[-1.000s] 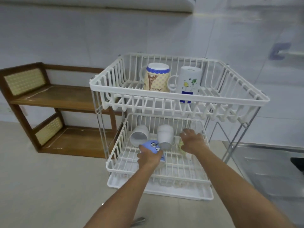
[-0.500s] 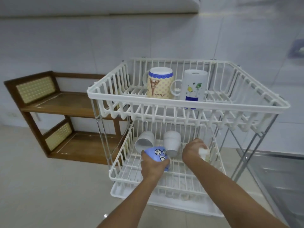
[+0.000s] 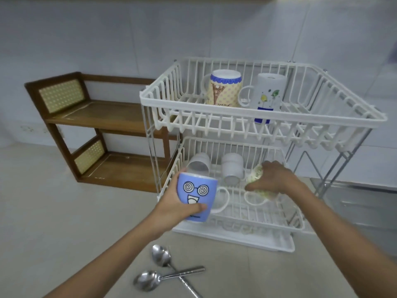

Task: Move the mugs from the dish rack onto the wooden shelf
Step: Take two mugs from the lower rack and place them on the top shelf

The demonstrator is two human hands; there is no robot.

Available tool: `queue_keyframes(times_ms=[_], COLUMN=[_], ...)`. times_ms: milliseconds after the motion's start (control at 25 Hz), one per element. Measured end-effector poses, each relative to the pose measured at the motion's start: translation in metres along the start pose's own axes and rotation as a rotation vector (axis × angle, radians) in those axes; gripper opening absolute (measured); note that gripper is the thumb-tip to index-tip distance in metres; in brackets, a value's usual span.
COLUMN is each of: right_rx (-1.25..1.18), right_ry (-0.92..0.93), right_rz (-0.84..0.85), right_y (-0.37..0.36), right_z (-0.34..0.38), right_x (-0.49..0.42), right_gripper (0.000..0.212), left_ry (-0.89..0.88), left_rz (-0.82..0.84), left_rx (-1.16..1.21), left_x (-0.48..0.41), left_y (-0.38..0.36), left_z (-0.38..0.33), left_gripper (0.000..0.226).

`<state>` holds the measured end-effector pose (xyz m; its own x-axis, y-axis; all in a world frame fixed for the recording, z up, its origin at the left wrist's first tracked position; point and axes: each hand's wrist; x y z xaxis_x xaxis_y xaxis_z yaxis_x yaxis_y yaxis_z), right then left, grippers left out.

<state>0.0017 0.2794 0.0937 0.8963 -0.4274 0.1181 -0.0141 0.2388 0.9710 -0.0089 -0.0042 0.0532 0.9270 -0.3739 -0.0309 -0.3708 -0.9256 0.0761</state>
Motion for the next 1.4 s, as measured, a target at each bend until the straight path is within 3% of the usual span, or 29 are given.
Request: queue_keyframes(times_ms=[80, 160, 360, 480, 600, 760, 920, 1200, 1400], right_rx=[-0.526, -0.857, -1.147, -1.253, -1.314, -1.297, -1.155, -0.987, -0.979], right_ry=[0.002, 0.043, 0.362, 0.453, 0.442, 0.287, 0.111, 0.040, 0.070], right_rz=[0.038, 0.119, 0.251, 0.314, 0.249, -0.128, -0.398, -0.440, -0.410], right_y=[0.005, 0.003, 0.008, 0.006, 0.004, 0.008, 0.013, 0.001, -0.011], right_z=[-0.003, 0.005, 0.097, 0.178, 0.265, 0.364, 0.418, 0.451, 0.451], right_x=[0.032, 0.061, 0.118, 0.132, 0.125, 0.069, -0.011, -0.099, -0.126], right_gripper=[0.069, 0.056, 0.071, 0.070, 0.069, 0.074, 0.083, 0.088, 0.087], left_ry=[0.012, 0.024, -0.115, -0.238, -0.322, -0.344, -0.326, -0.217, -0.232], left_rz=[-0.015, -0.089, -0.455, -0.644, -0.704, -0.664, -0.625, -0.563, -0.518], left_rx=[0.064, 0.146, 0.235, 0.196, -0.018, -0.312, -0.355, -0.414, -0.346], left_x=[0.026, 0.049, 0.034, -0.014, -0.065, -0.126, -0.175, -0.224, -0.243], left_y=[0.035, 0.075, 0.183, 0.240, 0.285, 0.320, 0.338, 0.361, 0.370], left_z=[-0.003, -0.009, -0.042, -0.075, -0.104, -0.115, -0.107, -0.077, -0.064], left_gripper=[0.084, 0.088, 0.066, 0.074, 0.070, 0.085, 0.093, 0.111, 0.108])
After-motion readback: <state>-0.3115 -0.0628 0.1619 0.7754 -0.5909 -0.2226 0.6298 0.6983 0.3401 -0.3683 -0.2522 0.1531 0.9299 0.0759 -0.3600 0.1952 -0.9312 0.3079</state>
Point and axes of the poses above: each hand's wrist, its own x-axis away from the middle knuckle, its own y-axis out of the back of the hand, z = x × y, and after that the axes turned 6 degrees about -z, right-handed
